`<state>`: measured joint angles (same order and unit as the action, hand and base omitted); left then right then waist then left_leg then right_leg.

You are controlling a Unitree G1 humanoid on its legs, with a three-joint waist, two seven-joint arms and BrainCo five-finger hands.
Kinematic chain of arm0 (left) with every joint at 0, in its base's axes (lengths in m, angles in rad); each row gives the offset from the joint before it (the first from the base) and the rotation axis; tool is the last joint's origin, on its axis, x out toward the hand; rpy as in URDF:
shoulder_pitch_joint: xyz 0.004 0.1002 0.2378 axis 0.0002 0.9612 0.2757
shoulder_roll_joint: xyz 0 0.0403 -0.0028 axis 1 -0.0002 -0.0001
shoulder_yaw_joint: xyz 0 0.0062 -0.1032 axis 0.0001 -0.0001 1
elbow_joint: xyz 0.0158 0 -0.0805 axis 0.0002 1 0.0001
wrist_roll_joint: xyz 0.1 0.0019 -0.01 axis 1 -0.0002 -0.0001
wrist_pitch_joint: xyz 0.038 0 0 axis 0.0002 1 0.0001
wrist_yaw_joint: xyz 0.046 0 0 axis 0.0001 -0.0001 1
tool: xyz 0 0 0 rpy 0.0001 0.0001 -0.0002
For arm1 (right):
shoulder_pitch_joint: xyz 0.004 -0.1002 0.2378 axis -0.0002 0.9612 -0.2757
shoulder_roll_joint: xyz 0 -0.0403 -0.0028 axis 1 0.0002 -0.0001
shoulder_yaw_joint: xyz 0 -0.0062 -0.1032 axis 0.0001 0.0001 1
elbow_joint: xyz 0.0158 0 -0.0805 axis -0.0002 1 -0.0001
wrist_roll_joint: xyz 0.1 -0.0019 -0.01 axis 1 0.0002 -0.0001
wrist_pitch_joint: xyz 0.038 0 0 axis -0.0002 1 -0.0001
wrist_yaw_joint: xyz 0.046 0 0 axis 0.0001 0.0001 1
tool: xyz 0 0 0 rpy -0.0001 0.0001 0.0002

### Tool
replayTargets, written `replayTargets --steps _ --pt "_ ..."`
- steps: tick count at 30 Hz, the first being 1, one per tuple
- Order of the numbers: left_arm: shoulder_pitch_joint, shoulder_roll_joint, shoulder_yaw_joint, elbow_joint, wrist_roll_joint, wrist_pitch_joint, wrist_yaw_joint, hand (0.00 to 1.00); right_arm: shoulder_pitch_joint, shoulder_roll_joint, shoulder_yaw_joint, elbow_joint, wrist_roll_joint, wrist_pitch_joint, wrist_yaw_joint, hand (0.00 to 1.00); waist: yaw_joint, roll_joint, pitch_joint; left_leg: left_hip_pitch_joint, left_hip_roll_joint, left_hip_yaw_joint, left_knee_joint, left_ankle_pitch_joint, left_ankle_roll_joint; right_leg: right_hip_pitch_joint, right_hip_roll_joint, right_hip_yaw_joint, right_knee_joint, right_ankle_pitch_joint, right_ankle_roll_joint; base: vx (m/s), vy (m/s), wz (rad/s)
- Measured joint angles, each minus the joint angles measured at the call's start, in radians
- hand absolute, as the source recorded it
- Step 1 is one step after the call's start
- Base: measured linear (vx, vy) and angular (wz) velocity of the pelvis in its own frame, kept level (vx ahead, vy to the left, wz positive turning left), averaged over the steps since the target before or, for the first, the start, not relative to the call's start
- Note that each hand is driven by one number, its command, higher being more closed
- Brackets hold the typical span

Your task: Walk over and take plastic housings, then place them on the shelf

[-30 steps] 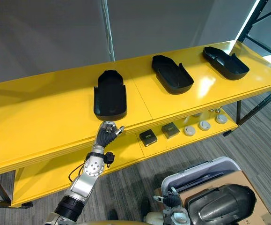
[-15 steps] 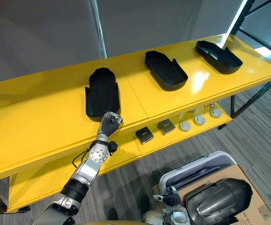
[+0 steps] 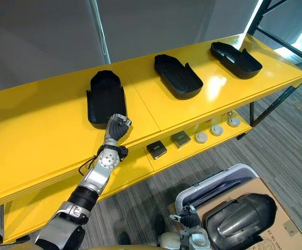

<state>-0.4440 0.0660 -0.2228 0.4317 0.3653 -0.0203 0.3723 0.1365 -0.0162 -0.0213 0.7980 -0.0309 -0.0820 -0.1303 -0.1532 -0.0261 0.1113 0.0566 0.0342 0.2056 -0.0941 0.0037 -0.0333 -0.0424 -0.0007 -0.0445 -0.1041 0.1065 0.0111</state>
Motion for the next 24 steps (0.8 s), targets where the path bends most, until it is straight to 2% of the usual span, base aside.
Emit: replayTargets --steps 10,13,16,19,21,23,24 --pt "-0.008 0.009 0.033 0.01 -0.012 0.012 0.0 1.0 0.001 0.009 -0.009 0.0 0.0 -0.007 -0.001 0.0 0.0 -0.006 0.004 0.008 0.0 0.01 0.0 -0.003 -0.001 0.004 0.0 0.008 0.001 0.0 0.0 -0.01 0.009 -0.03" --pt "0.006 0.015 0.029 -0.067 -0.041 0.01 0.0 1.0 0.0 0.01 -0.009 0.001 0.0 -0.007 -0.001 0.0 0.001 -0.006 0.004 0.009 -0.002 -0.011 0.0 -0.002 0.0 0.012 -0.002 -0.014 0.003 0.0 0.0 -0.01 0.005 0.17" --pt "0.076 0.034 0.029 -0.287 -0.079 -0.034 0.001 1.0 -0.001 0.009 -0.009 0.004 0.001 -0.008 -0.002 0.0 0.004 -0.003 0.005 0.013 -0.002 -0.032 0.0 -0.002 0.0 0.025 -0.005 -0.036 0.004 -0.002 0.002 -0.01 0.006 0.19" --pt "0.127 0.054 0.047 -0.491 -0.102 -0.087 0.003 1.0 0.0 0.003 -0.01 0.014 0.001 -0.007 -0.002 0.0 0.031 -0.001 0.006 0.009 -0.005 -0.057 0.005 -0.001 0.002 0.032 -0.009 -0.046 0.004 -0.003 0.001 -0.03 0.011 0.21" --pt "0.191 0.06 0.107 -0.626 -0.137 -0.126 0.006 1.0 -0.003 -0.003 -0.01 0.022 0.001 -0.007 -0.002 0.0 0.035 0.005 0.003 0.009 -0.009 -0.077 0.01 -0.001 0.002 0.043 -0.014 -0.066 0.004 -0.009 -0.001 -0.03 0.012 0.29" --pt "0.298 0.061 0.278 -0.772 -0.228 -0.199 0.028 1.0 -0.003 -0.012 -0.012 0.035 0.003 -0.007 -0.002 0.0 0.06 0.014 0.004 0.007 -0.01 -0.093 0.011 -0.002 0.002 0.054 -0.015 -0.081 0.004 -0.013 -0.003 -0.05 0.009 0.24" --pt "0.324 0.061 0.334 -0.796 -0.249 -0.213 0.039 1.0 -0.004 -0.014 -0.015 0.041 0.003 -0.007 -0.003 0.0 0.063 0.016 0.002 0.007 -0.01 -0.101 0.011 -0.002 0.001 0.057 -0.016 -0.089 0.004 -0.015 -0.003 -0.05 -0.002 0.32"
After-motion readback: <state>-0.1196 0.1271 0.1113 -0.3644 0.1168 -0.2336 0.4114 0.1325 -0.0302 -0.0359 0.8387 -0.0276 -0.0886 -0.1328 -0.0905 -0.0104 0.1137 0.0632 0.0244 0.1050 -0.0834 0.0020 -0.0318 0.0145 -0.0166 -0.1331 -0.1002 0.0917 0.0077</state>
